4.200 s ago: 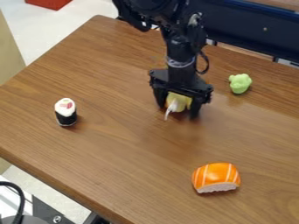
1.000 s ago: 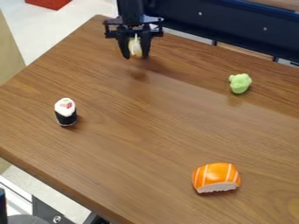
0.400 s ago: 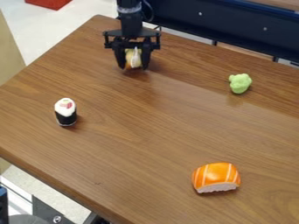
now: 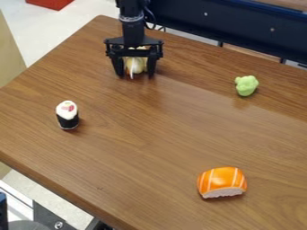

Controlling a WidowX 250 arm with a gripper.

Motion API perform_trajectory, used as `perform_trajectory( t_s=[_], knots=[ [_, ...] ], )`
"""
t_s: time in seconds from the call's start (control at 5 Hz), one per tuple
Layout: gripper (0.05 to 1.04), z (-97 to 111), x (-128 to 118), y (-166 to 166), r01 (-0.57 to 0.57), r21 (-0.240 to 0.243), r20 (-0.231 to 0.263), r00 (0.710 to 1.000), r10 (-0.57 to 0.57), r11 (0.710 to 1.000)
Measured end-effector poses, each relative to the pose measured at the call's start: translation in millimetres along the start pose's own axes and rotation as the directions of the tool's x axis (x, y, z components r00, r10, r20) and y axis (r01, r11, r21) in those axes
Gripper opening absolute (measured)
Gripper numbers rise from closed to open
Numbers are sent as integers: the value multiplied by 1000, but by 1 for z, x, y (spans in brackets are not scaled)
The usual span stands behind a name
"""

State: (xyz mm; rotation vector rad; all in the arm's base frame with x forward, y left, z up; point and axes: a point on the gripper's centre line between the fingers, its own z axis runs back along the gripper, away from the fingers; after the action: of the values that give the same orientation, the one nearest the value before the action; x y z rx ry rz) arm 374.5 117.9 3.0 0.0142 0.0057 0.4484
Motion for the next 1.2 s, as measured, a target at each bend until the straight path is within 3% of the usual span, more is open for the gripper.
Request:
perform_trajectory(
  t_s=[0.2,0.8,1.2],
  knots=[
    [999,6,-6,-3,15,-26,-7,1000,-15,1000],
    [999,59,-22,-7,59,-96,41,998,-55,994],
    [999,74,-68,-26,179,-68,66,982,-175,982]
  ],
)
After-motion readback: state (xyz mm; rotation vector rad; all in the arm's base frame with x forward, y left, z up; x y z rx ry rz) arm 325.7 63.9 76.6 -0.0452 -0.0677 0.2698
